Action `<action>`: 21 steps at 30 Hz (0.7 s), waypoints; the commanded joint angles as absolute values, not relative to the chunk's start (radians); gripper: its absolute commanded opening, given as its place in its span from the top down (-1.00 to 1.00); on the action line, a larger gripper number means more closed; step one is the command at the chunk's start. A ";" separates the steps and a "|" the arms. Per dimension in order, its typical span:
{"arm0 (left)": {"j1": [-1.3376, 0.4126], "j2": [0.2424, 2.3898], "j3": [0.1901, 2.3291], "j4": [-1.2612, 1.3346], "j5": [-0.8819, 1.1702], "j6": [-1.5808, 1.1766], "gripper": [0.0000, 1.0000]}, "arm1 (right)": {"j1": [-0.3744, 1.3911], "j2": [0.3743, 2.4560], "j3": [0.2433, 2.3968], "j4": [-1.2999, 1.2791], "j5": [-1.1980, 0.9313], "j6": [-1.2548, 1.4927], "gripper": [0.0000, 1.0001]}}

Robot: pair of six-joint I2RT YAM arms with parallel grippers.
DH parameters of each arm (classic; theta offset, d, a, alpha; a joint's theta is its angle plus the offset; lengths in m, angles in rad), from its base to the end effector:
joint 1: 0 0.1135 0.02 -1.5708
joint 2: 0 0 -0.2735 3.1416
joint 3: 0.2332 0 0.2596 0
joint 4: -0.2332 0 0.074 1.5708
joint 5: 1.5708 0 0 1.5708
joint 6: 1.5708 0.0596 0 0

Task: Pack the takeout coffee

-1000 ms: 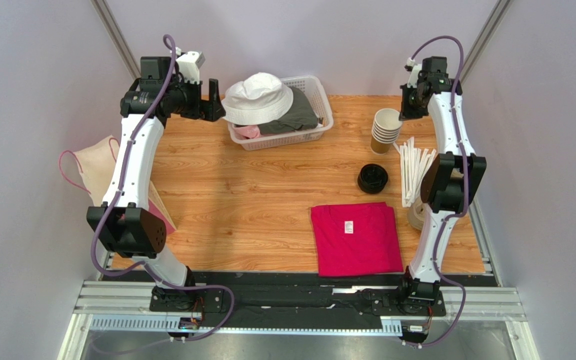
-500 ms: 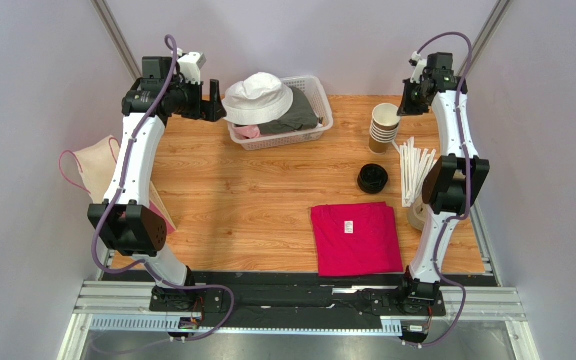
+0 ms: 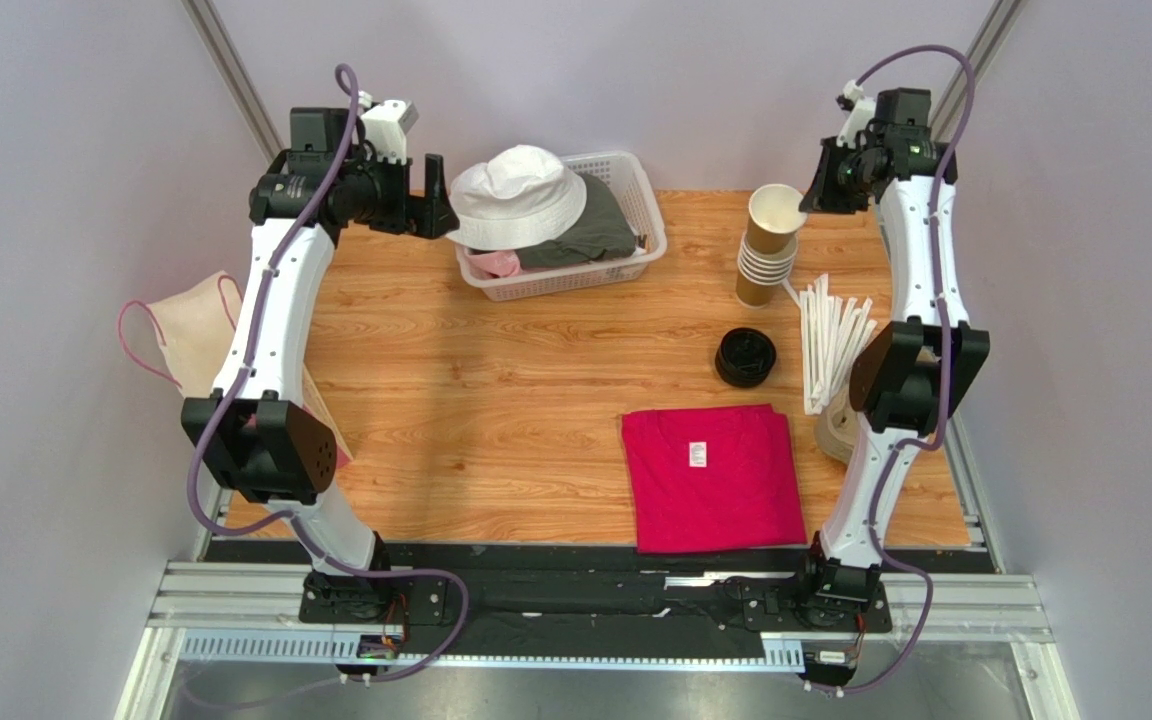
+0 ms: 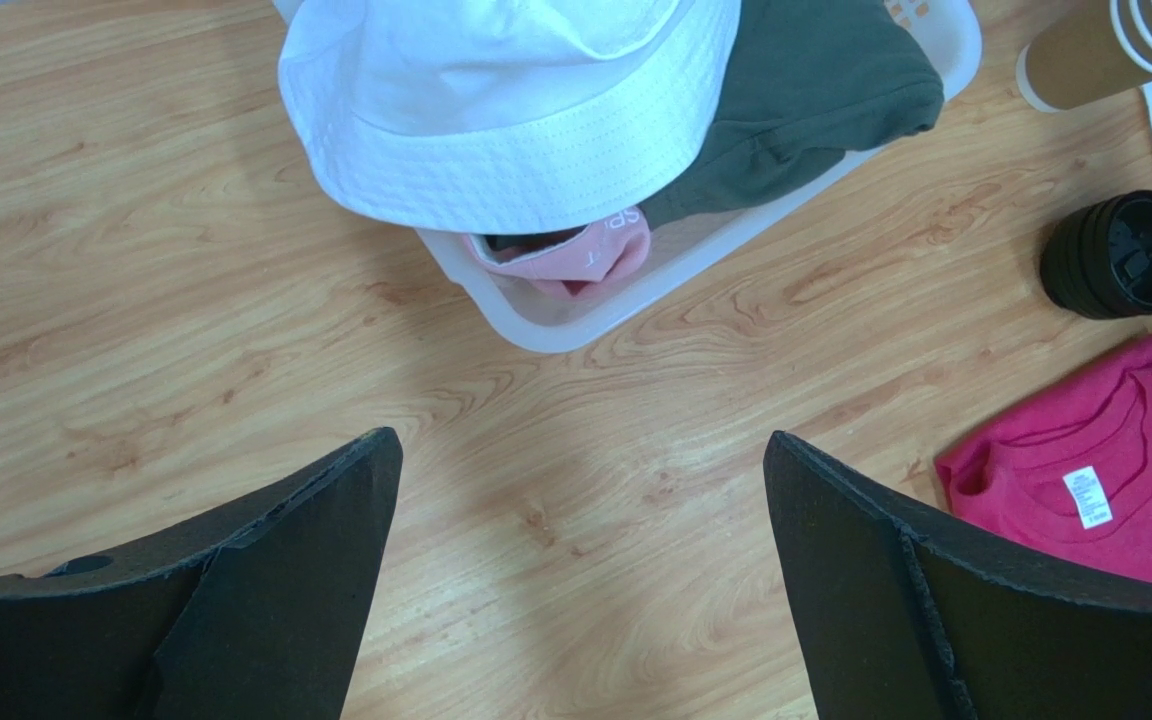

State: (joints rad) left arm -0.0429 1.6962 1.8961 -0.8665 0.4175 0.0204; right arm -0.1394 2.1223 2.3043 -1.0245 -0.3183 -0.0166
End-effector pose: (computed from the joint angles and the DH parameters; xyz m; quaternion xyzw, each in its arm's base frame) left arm 0.3894 -0.0409 0.4144 0.1183 0.8767 -0.1912 0.4252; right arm 0.4856 -0.0493 0.3537 0.0003 0.9243 0.1202 0.3621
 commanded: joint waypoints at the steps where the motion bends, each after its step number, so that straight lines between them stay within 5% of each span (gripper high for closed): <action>1: -0.046 1.694 1.953 -0.853 0.443 0.008 -0.98 | -0.158 1.988 2.404 -1.011 -0.394 0.023 1.00; 11: -0.043 1.666 1.957 -0.859 0.465 0.026 -0.98 | -0.080 1.829 2.244 -0.989 -0.647 0.008 1.00; 21: -0.006 1.603 1.824 -0.830 0.636 0.054 -0.98 | 0.323 1.703 1.743 -0.723 -0.514 -0.006 1.00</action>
State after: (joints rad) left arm -0.0139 1.6733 1.8877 -0.8684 0.5228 0.0231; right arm 0.2031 1.7363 1.8801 -0.9001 -0.5690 -0.0120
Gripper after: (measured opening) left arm 0.992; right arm 0.015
